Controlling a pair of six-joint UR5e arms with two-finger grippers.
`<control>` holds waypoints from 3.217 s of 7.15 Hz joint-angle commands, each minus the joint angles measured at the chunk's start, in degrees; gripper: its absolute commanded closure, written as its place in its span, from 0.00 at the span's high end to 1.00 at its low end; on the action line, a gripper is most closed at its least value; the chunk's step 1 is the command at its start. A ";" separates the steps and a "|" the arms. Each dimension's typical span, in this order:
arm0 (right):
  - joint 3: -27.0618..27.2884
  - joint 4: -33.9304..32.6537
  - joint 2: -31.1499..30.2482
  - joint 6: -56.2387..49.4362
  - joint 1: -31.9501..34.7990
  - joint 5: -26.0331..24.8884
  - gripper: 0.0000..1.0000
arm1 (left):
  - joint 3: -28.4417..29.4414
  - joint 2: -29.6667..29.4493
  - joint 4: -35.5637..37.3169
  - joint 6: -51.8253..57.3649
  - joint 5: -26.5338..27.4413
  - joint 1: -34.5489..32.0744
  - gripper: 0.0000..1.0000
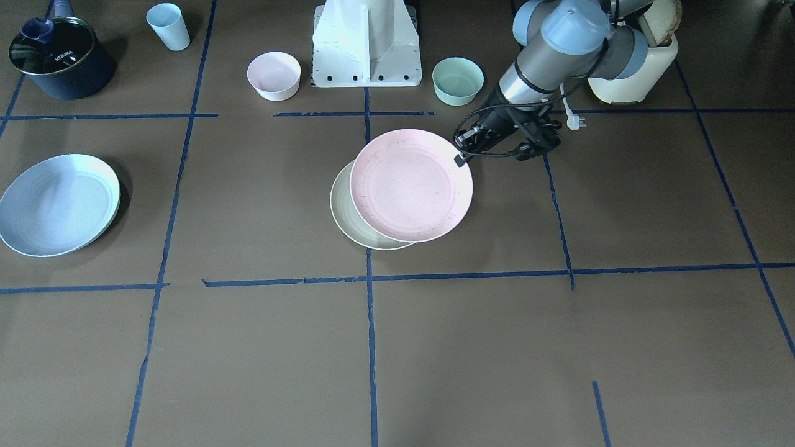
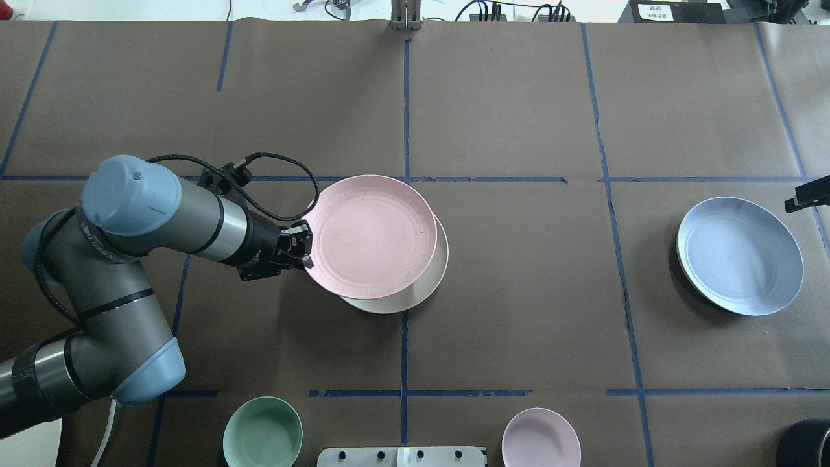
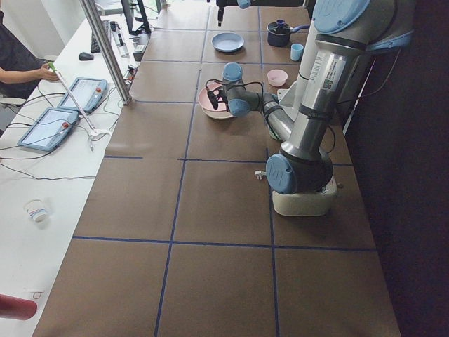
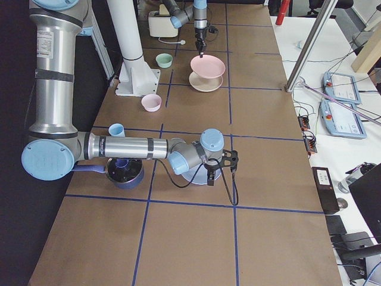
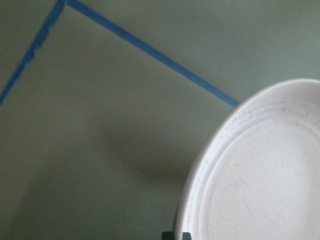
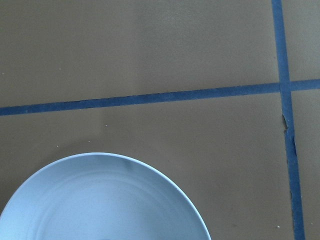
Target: Stack three plates with pink and blue
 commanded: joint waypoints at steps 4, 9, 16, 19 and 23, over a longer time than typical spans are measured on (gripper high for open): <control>0.00 0.49 -1.11 -0.23 -0.54 0.12 1.00 | 2.89 -2.35 0.01 0.10 0.87 1.28 0.64; -5.00 6.65 -2.69 0.47 -5.97 -1.36 1.00 | 1.75 -1.74 0.01 0.63 0.17 -2.23 1.00; -5.81 7.00 -2.87 0.30 -7.40 -2.95 0.00 | -0.62 1.78 0.01 8.26 -9.74 -12.77 1.00; -5.45 10.31 -3.83 0.47 -7.22 -2.43 0.00 | -1.59 8.43 0.80 19.47 -10.64 -16.56 1.00; 0.05 16.23 -3.31 7.47 -1.79 6.95 0.00 | -2.73 19.51 10.81 56.71 -10.99 -26.13 1.00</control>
